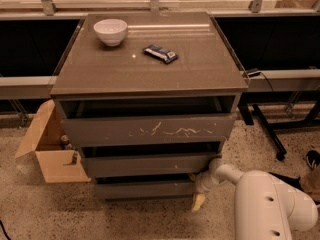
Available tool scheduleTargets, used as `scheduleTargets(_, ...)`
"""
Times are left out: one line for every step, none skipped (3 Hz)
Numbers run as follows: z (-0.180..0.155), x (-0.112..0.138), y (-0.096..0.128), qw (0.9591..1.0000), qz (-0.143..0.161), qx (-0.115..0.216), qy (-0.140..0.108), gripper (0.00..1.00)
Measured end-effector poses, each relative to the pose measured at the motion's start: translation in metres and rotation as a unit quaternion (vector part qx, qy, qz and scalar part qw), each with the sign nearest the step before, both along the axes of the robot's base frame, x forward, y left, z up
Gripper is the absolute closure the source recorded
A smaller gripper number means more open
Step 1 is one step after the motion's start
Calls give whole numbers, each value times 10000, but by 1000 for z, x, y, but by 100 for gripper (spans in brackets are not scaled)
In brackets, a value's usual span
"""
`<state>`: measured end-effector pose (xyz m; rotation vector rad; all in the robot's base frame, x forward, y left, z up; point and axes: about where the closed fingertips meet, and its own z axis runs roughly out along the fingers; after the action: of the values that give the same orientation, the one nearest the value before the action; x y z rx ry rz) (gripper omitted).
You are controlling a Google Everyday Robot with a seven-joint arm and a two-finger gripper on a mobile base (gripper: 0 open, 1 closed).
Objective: Open bottom drawer
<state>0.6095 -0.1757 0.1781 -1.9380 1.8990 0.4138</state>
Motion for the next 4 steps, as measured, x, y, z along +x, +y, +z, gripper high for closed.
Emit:
scheduleTargets(0,-1,0,9998,43,167,45,27)
scheduleTargets(6,-1,1,9998,55,199,-19,50)
scheduleTargets(7,-5,2,9997,75,221,-13,81)
scheduleTargets(19,-40,26,9981,337,514,75,100)
